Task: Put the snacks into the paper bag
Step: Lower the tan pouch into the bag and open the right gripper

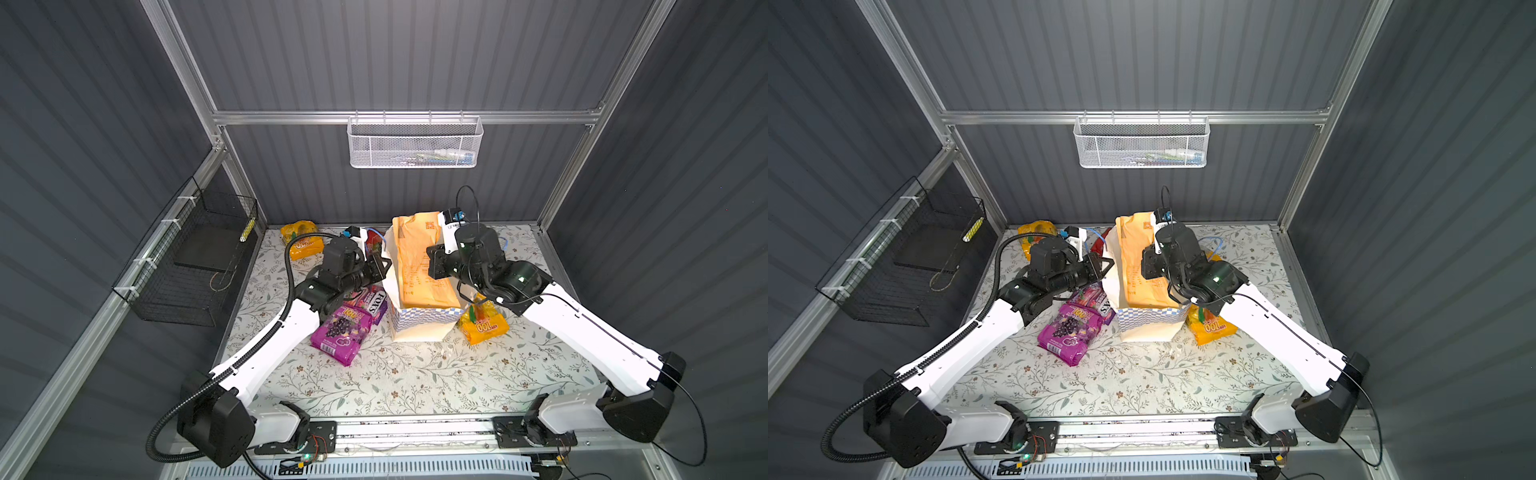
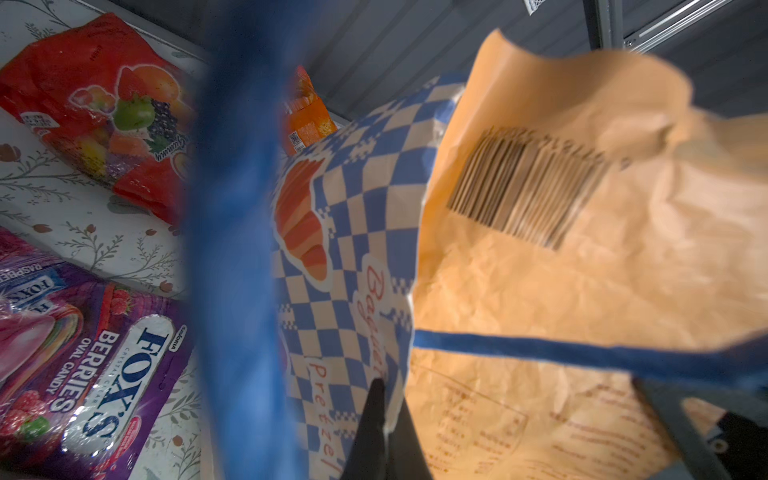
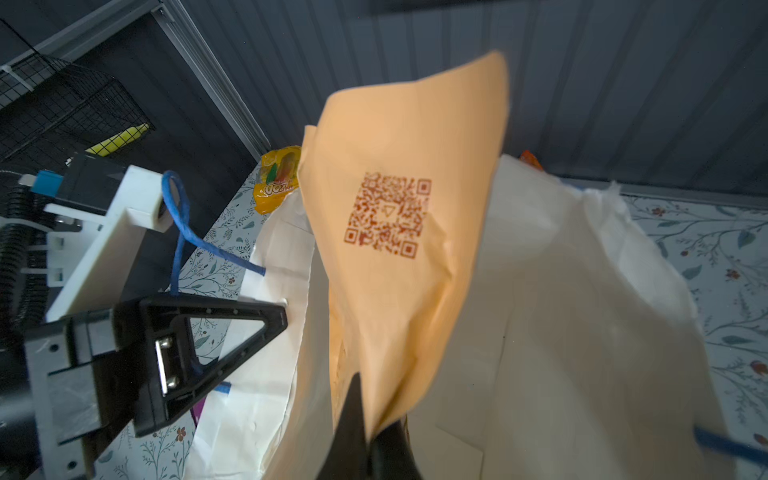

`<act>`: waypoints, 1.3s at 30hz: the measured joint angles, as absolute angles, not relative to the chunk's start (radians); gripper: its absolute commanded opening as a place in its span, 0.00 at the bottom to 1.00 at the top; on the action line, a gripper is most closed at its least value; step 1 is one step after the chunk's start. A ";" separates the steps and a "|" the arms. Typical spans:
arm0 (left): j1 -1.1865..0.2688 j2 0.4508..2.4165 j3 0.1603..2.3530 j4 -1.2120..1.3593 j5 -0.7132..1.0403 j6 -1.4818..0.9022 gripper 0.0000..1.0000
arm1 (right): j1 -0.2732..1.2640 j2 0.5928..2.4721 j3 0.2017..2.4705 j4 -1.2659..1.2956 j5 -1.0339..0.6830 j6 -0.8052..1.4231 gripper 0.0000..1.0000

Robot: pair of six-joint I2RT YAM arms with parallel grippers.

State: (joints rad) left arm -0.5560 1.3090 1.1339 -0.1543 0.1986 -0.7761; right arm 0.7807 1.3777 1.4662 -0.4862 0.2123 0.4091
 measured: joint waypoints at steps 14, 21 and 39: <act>-0.556 1.306 1.102 -0.109 0.180 -0.783 0.00 | 0.752 1.388 1.376 -0.521 0.161 0.550 0.00; -0.558 1.306 1.102 -0.104 0.187 -0.783 0.00 | 0.691 1.536 1.406 -0.517 0.054 0.586 0.00; -0.558 1.302 1.102 -0.150 0.106 -0.778 0.00 | 0.686 1.456 1.473 -0.511 0.033 0.505 0.85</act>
